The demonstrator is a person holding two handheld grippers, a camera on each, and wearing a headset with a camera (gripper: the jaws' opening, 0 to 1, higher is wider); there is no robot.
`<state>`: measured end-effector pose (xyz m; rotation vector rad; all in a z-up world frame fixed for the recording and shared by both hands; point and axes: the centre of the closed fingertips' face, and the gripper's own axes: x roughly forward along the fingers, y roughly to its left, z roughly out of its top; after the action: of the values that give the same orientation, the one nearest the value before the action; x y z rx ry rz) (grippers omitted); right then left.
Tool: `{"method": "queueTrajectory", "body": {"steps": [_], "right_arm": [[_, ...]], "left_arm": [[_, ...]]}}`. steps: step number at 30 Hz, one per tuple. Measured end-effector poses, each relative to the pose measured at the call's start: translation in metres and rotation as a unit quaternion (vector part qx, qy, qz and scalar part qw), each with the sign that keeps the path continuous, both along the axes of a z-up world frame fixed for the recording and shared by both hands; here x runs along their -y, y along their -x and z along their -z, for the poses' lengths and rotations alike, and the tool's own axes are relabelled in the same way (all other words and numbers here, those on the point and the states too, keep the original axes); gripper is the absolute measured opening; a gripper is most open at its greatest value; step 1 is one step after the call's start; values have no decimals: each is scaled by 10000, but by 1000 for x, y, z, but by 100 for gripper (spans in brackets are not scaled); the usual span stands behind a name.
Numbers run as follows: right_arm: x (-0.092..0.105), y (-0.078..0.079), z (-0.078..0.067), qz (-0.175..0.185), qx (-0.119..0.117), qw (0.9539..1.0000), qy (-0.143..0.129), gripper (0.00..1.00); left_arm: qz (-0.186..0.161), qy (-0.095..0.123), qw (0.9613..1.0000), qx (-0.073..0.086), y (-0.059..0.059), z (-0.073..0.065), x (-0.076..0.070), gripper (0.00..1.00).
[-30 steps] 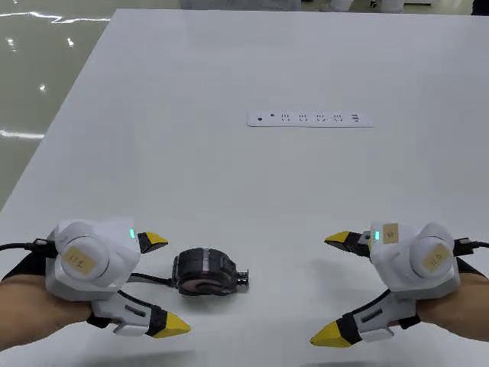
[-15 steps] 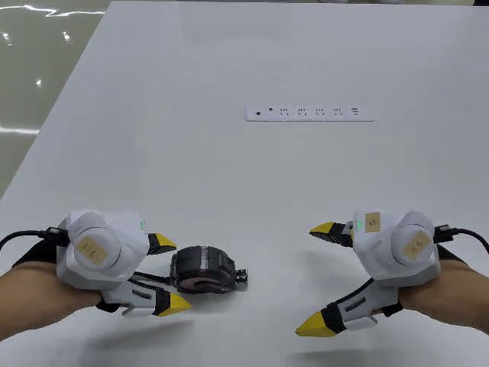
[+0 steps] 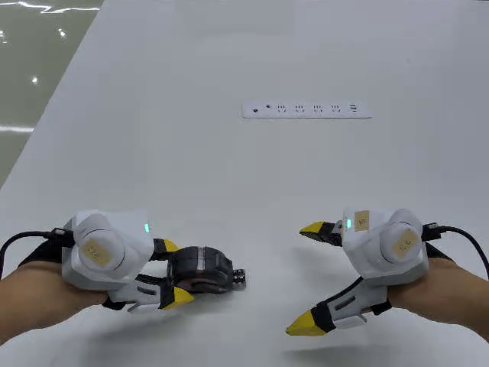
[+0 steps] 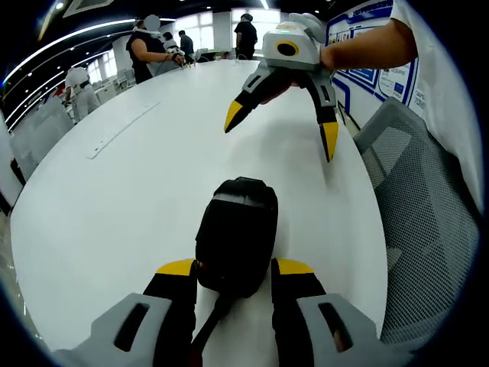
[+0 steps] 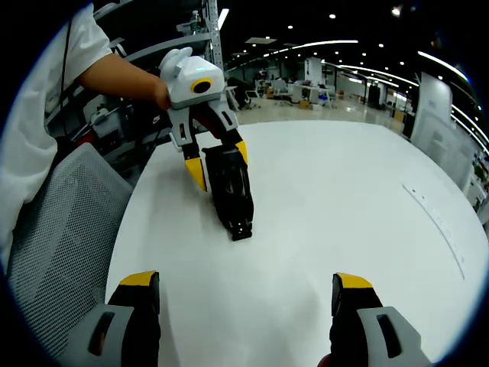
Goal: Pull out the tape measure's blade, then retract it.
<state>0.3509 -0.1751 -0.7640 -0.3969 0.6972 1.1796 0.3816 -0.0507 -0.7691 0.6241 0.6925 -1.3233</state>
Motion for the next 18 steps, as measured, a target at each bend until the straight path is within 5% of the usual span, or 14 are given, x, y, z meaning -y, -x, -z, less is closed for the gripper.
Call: {"method": "queueTrajectory", "body": {"steps": [18], "right_arm": [[-24,-9,10,-107,29,9997,-214,81]], "left_arm": [[67,-34,9999,73,-2,0,2,28]]}}
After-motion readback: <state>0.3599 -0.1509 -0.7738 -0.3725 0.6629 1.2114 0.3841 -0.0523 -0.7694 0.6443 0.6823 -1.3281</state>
